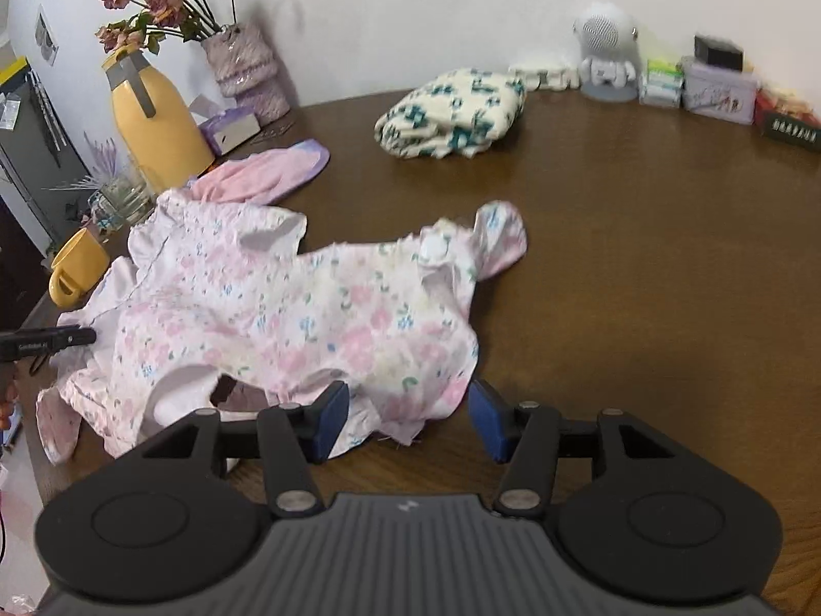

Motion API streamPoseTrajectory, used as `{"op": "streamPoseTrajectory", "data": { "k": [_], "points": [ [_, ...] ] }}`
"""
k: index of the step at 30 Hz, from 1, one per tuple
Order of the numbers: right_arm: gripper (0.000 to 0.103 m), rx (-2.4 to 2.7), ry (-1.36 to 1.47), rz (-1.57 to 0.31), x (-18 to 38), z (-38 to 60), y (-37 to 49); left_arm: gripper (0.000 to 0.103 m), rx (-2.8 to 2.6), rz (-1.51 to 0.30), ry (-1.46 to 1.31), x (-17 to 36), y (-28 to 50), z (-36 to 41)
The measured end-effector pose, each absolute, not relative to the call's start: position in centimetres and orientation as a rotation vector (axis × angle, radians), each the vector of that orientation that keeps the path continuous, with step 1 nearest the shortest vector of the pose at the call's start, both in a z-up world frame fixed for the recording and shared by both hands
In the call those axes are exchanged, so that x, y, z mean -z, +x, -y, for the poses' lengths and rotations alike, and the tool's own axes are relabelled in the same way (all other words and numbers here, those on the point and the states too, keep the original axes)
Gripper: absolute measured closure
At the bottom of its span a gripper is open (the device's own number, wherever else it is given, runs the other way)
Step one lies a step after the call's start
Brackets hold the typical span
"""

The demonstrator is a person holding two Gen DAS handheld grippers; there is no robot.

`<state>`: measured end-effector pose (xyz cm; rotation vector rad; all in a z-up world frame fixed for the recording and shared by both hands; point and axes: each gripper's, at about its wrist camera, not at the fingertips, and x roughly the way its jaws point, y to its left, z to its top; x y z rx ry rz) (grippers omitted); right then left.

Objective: Fold clothes

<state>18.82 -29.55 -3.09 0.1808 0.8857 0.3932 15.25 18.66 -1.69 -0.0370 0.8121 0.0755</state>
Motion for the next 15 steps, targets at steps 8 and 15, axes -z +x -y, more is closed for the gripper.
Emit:
{"op": "streamPoseTrajectory", "data": {
  "k": [8, 15],
  "points": [
    [0.071, -0.409, 0.221, -0.870, 5.2, 28.0, 19.5, 0.051, -0.089, -0.823, -0.031, 2.4, 15.0, -18.4],
    [0.090, -0.351, 0.174, -0.835, 3.3, 28.9, 18.5, 0.051, -0.080, -0.833, -0.036, 2.3, 14.8, -18.5]
  ]
}}
